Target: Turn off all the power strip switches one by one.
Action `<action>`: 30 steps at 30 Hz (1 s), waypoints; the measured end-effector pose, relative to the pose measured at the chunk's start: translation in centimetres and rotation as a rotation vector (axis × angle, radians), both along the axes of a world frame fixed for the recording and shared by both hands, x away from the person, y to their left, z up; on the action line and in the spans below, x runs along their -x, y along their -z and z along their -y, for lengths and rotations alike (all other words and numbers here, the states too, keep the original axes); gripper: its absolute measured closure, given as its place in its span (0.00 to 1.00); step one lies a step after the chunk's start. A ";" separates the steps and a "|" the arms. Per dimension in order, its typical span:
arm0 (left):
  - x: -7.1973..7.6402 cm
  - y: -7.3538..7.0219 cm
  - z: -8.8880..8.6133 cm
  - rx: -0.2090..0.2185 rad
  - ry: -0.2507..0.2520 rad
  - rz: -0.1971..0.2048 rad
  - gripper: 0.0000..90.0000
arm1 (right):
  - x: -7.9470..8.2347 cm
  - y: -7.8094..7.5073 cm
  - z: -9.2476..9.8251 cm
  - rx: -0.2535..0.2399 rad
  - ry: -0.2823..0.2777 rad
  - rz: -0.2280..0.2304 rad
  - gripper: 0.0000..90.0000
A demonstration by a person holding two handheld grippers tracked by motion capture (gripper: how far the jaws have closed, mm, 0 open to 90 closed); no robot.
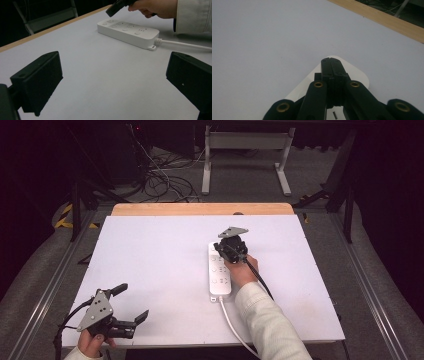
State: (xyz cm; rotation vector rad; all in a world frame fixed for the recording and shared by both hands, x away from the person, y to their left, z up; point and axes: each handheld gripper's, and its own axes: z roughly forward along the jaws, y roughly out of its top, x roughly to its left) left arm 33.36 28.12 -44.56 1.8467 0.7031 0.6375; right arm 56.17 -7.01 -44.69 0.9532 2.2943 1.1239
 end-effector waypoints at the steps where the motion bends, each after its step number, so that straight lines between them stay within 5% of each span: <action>1: 0.0 0.0 0.0 0.003 -0.002 0.000 0.01 | -0.2 0.2 0.0 -0.005 0.007 -0.006 1.00; 14: 0.0 0.0 -0.1 0.001 0.001 0.005 0.01 | -1.1 2.0 -1.1 -0.024 0.029 -0.012 1.00; 30: 0.1 0.0 0.0 0.003 0.005 -0.002 0.01 | -1.4 2.2 -1.2 -0.028 0.023 -0.022 1.00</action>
